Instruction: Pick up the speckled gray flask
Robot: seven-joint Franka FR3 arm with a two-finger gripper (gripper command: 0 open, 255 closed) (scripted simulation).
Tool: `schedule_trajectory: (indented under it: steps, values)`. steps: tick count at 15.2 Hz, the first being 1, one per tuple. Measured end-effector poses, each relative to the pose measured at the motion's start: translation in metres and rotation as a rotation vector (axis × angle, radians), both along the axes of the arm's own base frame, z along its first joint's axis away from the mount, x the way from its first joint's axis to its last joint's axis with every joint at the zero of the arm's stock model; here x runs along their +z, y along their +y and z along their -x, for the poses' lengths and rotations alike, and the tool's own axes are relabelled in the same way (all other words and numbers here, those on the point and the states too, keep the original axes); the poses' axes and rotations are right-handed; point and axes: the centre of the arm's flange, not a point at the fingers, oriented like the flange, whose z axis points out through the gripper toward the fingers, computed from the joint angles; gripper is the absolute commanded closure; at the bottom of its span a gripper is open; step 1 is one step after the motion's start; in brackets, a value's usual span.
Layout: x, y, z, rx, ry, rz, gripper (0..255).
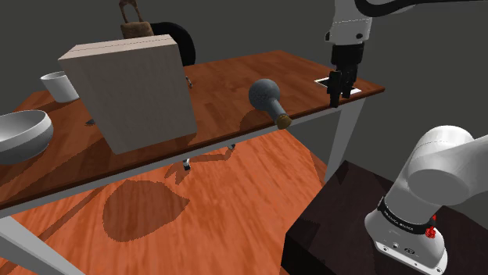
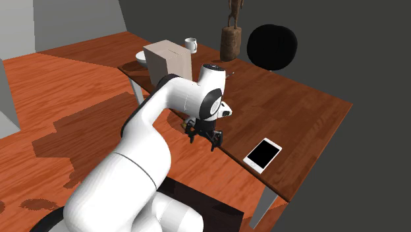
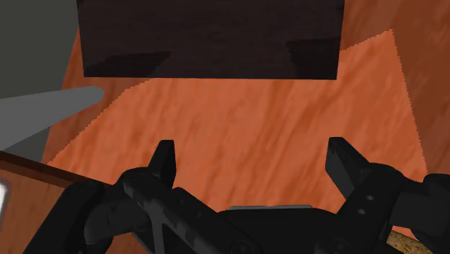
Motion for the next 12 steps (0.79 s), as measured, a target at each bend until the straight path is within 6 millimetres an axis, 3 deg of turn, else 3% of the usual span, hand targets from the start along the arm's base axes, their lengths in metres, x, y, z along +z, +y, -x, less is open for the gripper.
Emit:
schedule_trajectory:
  steps: [4, 12]
  values:
    - [-0.001, 0.017, -0.012, -0.031, -0.057, 0.003, 0]
    - [0.001, 0.081, -0.060, -0.154, -0.284, 0.012, 0]
